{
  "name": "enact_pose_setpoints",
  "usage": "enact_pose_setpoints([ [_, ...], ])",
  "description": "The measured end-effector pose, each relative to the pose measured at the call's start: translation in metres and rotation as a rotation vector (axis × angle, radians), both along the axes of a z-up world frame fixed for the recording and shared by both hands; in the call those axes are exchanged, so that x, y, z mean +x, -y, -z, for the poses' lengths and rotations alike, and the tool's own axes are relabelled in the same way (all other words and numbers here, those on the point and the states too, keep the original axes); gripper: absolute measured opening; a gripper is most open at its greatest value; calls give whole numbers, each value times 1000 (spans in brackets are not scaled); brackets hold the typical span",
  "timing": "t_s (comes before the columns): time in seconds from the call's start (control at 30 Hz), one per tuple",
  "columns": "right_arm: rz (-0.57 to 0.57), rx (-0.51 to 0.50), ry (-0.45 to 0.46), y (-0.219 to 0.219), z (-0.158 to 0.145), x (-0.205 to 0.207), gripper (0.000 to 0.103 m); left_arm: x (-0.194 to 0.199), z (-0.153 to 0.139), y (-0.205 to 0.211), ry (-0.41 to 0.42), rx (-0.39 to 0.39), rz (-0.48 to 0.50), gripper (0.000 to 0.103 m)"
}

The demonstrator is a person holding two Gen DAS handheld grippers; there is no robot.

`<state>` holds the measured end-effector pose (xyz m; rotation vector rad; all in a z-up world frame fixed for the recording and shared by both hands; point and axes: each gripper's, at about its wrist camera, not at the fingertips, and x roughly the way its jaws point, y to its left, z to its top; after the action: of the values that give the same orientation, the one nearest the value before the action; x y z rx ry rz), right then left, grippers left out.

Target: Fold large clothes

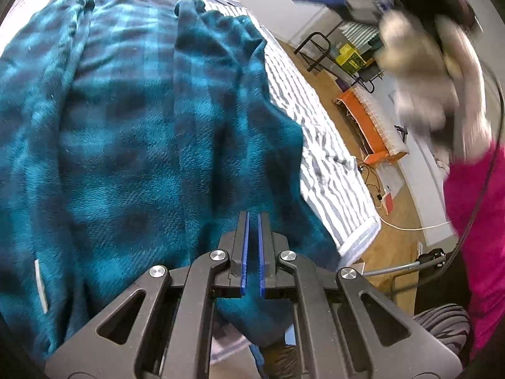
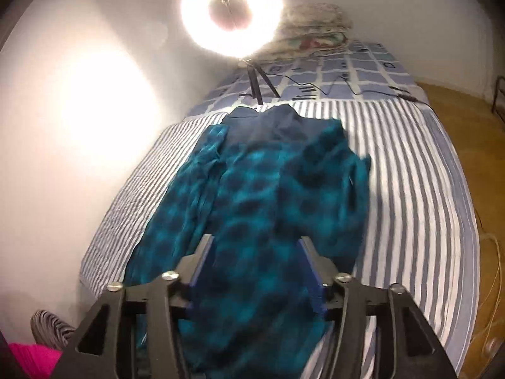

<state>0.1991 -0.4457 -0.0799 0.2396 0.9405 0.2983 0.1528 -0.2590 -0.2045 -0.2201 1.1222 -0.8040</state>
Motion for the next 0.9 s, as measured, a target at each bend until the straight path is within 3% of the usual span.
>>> enact_pose_setpoints([
  [0.23,18,-148,-105,-35,39,114,60,0,18,6,-1,-16,27,1],
  [0.37,37,-352,-154,-62,76,166,57,3,24,6,1,-30,37,1],
  [0.43,51,-442,-191,-66,94,186,39,3,26,5,0,-38,41,1],
  [0.47,53,-472,-225,-65,106,194,11,2,25,6,7,-39,48,1],
  [0.5,55,-479,-260,-62,117,201,2,2,25,5,14,-38,54,1],
  [0.57,79,-420,-276,-51,124,207,2,2,24,5,17,-44,54,1],
  [0.67,75,-147,-186,-35,106,211,2,2,27,6,15,-50,43,1],
  [0.73,50,-110,-182,-33,109,216,5,1,29,7,21,-37,55,1],
  [0.77,29,-114,-215,-34,115,218,16,1,29,7,23,-34,57,1],
  [0.8,13,-132,-241,-33,117,217,35,1,29,7,24,-34,57,1],
  [0.9,-7,-94,-175,-13,95,201,51,-3,24,8,39,-20,66,1],
])
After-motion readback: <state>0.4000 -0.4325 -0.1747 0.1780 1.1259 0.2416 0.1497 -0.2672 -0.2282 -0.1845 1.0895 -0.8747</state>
